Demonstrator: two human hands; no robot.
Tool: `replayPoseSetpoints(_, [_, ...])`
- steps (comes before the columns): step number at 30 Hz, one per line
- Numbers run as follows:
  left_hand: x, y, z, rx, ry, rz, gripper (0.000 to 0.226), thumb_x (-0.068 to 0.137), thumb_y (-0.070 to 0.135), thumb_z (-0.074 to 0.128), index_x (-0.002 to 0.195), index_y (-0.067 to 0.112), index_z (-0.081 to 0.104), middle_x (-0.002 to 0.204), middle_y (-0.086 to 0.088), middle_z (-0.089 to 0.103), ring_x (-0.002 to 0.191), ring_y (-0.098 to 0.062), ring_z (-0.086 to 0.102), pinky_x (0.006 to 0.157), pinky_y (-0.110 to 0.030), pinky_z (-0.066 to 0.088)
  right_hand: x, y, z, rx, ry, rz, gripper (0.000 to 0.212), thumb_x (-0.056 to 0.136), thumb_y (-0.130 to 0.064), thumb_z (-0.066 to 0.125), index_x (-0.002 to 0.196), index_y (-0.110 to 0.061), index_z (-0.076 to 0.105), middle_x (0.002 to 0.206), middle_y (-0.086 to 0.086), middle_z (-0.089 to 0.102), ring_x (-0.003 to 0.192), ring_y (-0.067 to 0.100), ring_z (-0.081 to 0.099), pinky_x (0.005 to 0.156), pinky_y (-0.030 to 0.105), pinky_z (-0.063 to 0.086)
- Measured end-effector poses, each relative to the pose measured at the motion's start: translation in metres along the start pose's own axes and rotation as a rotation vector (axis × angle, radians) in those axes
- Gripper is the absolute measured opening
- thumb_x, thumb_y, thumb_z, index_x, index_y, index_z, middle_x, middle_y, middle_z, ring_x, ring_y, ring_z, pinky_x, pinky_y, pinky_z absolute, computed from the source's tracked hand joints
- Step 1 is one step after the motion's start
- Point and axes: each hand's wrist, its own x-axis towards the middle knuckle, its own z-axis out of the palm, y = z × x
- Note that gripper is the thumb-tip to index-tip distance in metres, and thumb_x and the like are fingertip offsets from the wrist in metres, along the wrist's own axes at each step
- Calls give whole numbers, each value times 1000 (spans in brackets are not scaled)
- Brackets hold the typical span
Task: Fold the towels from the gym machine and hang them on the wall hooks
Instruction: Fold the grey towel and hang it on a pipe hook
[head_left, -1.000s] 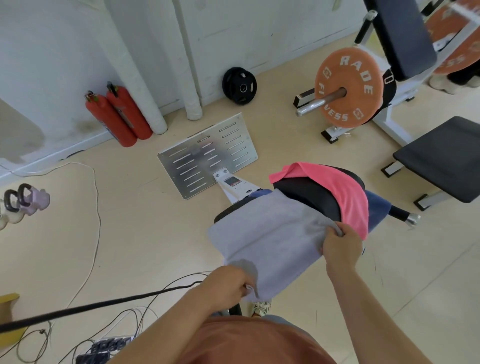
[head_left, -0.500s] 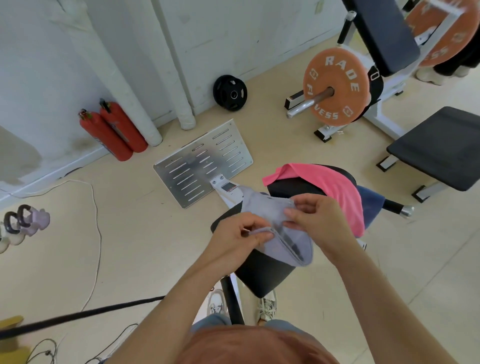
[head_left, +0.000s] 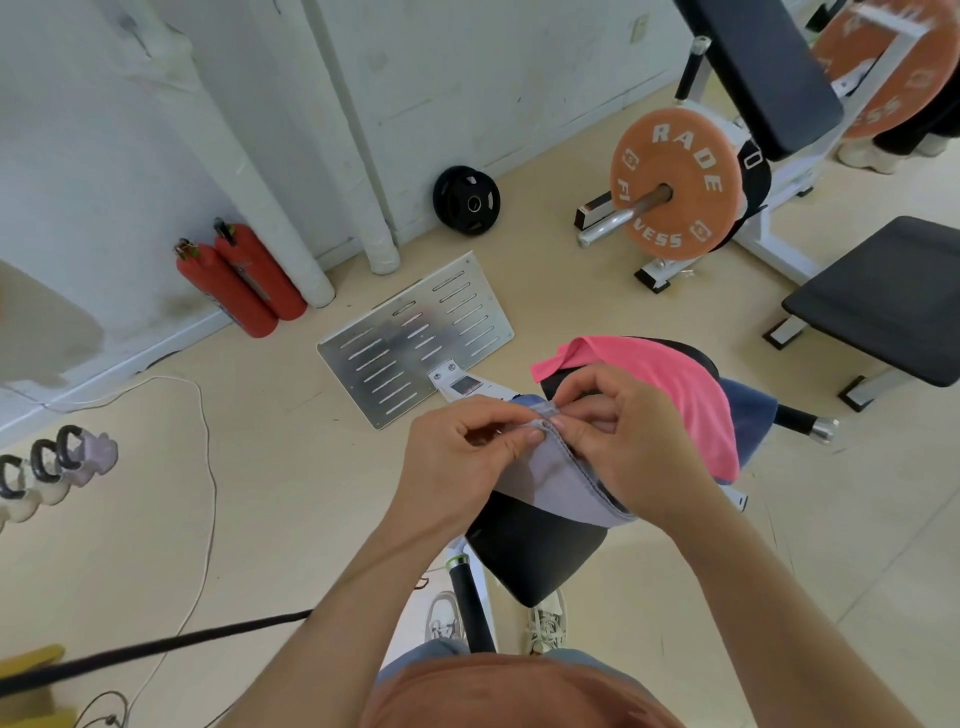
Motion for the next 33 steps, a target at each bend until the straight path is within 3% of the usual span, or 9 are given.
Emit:
replayPoseSetpoints(4, [0, 5, 0, 1, 46, -22, 22, 74, 7, 78, 77, 28, 74, 77, 10, 72, 74, -7, 65, 74, -31, 55, -1, -6, -3, -79, -40, -82, 12, 88, -10, 65, 88, -15, 54, 68, 1, 71, 66, 22, 69, 68, 45, 56])
replayPoseSetpoints(7, [1, 9, -1, 26, 47, 14, 30, 74, 6, 77, 78, 35, 70, 76, 16, 70, 71, -1, 61, 71, -25, 53, 0, -10, -6, -136, -71, -135, 15, 90, -9, 61, 85, -17, 49, 63, 6, 68, 63, 27, 66, 63, 48, 53])
replayPoseSetpoints(11, [5, 14, -6, 37, -98, -6, 36, 81, 6, 71, 106, 32, 67, 71, 12, 60, 68, 0, 54, 68, -16, 47, 0, -15, -8, -198, -123, -186, 20, 91, -7, 59, 83, -21, 46, 63, 11, 66, 62, 29, 63, 61, 47, 51])
replayPoseSetpoints(13, [8, 15, -9, 79, -199, -6, 30, 84, 7, 68, 106, 27, 70, 71, 18, 60, 69, 3, 55, 66, -10, 42, 1, -15, -9, -227, -152, -191, 15, 91, -9, 59, 86, -18, 48, 65, 11, 66, 62, 27, 63, 62, 46, 50])
replayPoseSetpoints(16, [10, 13, -13, 142, -149, 26, 14, 81, 14, 69, 85, 28, 70, 75, 14, 65, 73, 1, 57, 69, -13, 44, 3, -18, -8, -167, -187, -161, 11, 90, -14, 62, 88, -20, 53, 70, 4, 70, 67, 22, 67, 68, 43, 54])
replayPoseSetpoints(19, [12, 8, -15, 190, -79, 72, 9, 78, 22, 62, 85, 26, 67, 78, 14, 64, 77, -4, 58, 72, -22, 47, 6, -22, -14, -104, -255, -104, 15, 82, -24, 72, 93, -23, 61, 83, -4, 69, 78, 9, 67, 73, 25, 56])
replayPoseSetpoints(22, [16, 6, -23, 131, -2, 51, 15, 87, 15, 60, 84, 30, 61, 79, 12, 63, 75, -8, 57, 70, -19, 45, 10, -23, -28, -321, -304, -126, 22, 74, -30, 78, 92, -24, 68, 88, -7, 66, 80, 0, 59, 65, 13, 49])
replayPoseSetpoints(28, [24, 3, -43, -39, 126, -40, 26, 91, 6, 57, 83, 31, 60, 77, 12, 62, 71, -2, 54, 69, -12, 42, 23, -20, -38, -634, -289, -222, 22, 77, -30, 74, 98, -29, 68, 91, -13, 63, 83, 1, 53, 73, 11, 39])
replayPoseSetpoints(33, [24, -4, -64, 24, 217, 6, 17, 91, 9, 57, 87, 26, 60, 84, 15, 59, 74, 5, 50, 65, -7, 37, 40, -29, -34, -619, -241, -328, 11, 80, -28, 73, 90, -24, 71, 83, -12, 66, 73, -1, 56, 67, 9, 41])
